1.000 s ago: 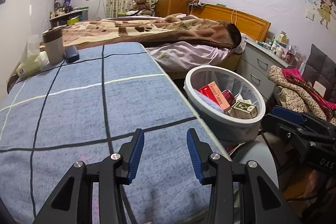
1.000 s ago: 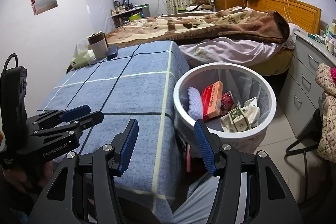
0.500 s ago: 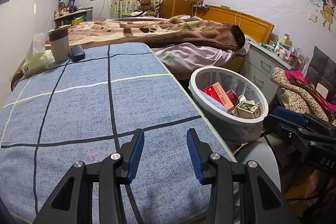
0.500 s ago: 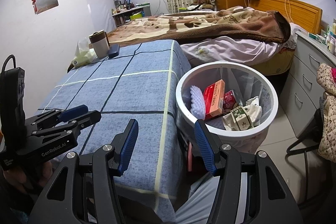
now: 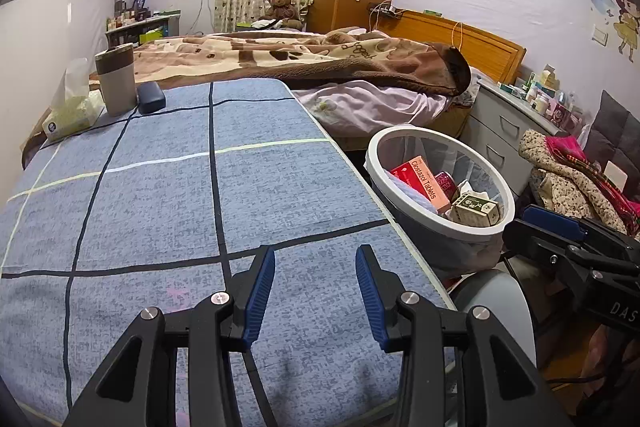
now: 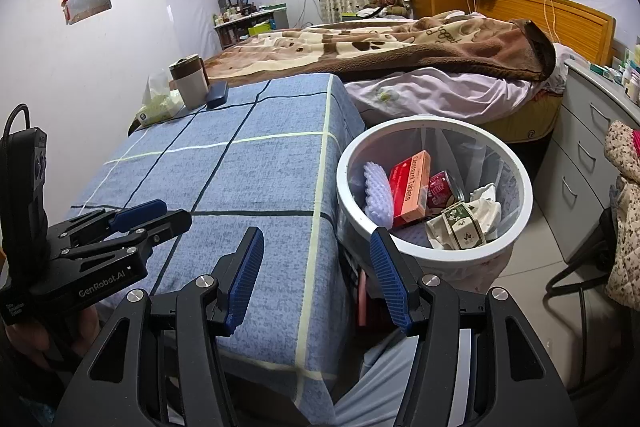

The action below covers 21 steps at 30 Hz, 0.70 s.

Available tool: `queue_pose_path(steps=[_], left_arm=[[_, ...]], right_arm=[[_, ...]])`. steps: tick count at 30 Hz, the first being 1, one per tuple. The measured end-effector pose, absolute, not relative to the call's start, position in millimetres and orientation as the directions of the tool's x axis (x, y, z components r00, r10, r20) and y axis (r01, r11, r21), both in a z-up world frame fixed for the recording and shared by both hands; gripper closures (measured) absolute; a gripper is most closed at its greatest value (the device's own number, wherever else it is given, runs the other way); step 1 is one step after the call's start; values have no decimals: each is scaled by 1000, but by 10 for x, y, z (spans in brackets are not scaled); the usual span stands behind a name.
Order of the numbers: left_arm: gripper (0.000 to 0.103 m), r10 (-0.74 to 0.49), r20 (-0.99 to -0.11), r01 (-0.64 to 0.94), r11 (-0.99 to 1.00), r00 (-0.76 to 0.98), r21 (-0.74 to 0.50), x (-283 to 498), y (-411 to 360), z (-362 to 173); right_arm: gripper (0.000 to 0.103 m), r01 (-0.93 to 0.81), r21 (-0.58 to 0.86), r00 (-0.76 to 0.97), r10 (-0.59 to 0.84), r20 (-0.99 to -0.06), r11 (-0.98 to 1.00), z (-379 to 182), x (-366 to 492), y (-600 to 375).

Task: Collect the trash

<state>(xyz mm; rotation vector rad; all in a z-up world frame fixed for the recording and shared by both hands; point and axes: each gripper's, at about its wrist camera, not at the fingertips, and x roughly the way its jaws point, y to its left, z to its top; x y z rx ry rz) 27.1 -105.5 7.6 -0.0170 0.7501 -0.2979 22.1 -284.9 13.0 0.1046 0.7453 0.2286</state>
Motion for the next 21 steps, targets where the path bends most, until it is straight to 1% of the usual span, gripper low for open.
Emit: queue_pose_path(steps=[8, 12, 21], left_arm=[[61, -271, -673, 262, 958, 689, -117, 282, -1064, 58], [61, -251, -675, 250, 963, 694, -102, 293, -1075, 43], [61, -256, -676, 245, 963, 691, -114, 313, -1051, 23]], right_arm=[[46, -170, 174, 708, 243, -664, 970, 119, 227, -2819], [46, -169, 174, 706, 242, -665, 970, 118, 230, -2818], [46, -171, 173, 704, 243, -667, 970, 106, 241, -2811]])
